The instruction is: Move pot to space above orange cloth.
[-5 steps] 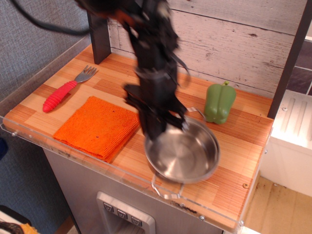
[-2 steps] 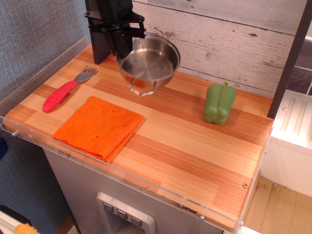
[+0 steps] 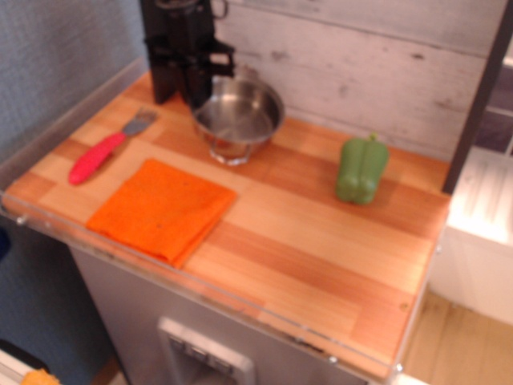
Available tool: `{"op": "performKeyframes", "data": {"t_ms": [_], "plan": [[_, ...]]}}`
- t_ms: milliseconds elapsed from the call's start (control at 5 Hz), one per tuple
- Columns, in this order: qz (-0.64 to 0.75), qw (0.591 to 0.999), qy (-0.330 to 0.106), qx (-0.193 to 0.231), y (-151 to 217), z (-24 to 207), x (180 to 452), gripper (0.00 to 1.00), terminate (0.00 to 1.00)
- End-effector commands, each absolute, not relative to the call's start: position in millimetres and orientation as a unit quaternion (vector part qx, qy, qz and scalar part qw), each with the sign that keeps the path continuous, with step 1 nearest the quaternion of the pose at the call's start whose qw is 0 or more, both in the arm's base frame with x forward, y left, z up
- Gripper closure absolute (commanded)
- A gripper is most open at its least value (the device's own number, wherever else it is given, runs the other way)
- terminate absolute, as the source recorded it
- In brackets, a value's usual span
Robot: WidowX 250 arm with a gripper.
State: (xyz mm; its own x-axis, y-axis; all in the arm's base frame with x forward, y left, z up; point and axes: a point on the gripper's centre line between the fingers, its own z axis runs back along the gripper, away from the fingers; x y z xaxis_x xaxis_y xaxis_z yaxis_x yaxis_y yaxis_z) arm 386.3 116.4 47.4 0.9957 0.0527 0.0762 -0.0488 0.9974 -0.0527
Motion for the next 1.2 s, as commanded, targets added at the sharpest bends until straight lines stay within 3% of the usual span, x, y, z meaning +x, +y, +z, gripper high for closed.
{"op": "performKeyframes", "data": {"t_ms": [0, 200, 400, 600, 800, 1000], "plan": [[0.039, 0.998, -0.042, 0.01, 136, 57, 377, 0.0, 0.0], [0.043, 0.998, -0.039, 0.008, 140, 58, 378, 0.0, 0.0], [0.031, 0.998, -0.056, 0.006, 142, 77, 378, 0.0, 0.0], [-0.014, 0.996, -0.08, 0.022, 137, 111, 362, 0.0, 0.0], [-0.055, 0.995, -0.084, 0.024, 129, 131, 327, 0.0, 0.0], [-0.081, 0.992, -0.093, 0.036, 123, 132, 299, 0.0, 0.0]]}}
